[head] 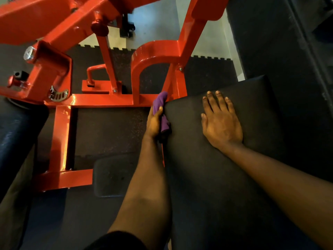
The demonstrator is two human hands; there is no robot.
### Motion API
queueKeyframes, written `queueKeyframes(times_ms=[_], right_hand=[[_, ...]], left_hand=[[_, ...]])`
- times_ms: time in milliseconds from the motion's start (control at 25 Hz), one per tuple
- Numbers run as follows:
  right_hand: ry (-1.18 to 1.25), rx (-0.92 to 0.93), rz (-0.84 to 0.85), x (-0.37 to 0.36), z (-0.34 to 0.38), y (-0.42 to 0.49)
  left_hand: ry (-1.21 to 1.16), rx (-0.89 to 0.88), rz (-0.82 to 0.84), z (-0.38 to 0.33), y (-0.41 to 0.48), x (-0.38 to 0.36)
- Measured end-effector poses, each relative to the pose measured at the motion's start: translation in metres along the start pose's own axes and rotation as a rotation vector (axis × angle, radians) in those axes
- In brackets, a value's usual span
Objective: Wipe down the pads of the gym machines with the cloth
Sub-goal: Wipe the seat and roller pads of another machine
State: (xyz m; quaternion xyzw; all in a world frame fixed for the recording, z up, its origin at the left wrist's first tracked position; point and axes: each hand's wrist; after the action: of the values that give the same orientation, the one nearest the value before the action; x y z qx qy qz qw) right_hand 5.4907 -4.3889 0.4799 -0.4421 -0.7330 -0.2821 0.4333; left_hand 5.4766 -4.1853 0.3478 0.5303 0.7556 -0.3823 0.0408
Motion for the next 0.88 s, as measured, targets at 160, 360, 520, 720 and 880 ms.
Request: queueKeyframes(times_ms=[160,360,520,720,880], right_hand=[[-0.015,-0.002,0.02,0.002,0.0,0.0],[-0.005,-0.01,0.026,0.004,0.001,0.0],[0.004,-0.014,0.019,0.002,0.0,-0.001],[0.017,-0.016,-0.014,-0.003,0.0,0.001],[0.025,-0.018,-0.008,-0.001,0.001,-0.001]], left_hand=[[-0.063,0.07,-0.09,0.05,-0.069,0.011],[-0.048,0.197,0.015,0.089,-0.137,0.039],[0.077,-0.117,-0.057,0.03,-0.068,0.008],[0.556,-0.275,-0.111,-0.009,-0.009,-0.021],[0.42,-0.276,-0.197,0.038,-0.068,-0.016]])
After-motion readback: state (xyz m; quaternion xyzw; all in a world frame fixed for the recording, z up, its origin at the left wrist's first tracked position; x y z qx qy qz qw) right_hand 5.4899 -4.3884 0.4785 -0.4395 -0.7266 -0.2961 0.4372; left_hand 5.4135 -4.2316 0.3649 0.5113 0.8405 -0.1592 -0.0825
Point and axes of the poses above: each hand's wrist, its own y-axis towards the middle knuckle, its own x-axis out of the back of the hand, z = x × y, and after that the axes turned 7 degrees about -y, right-handed
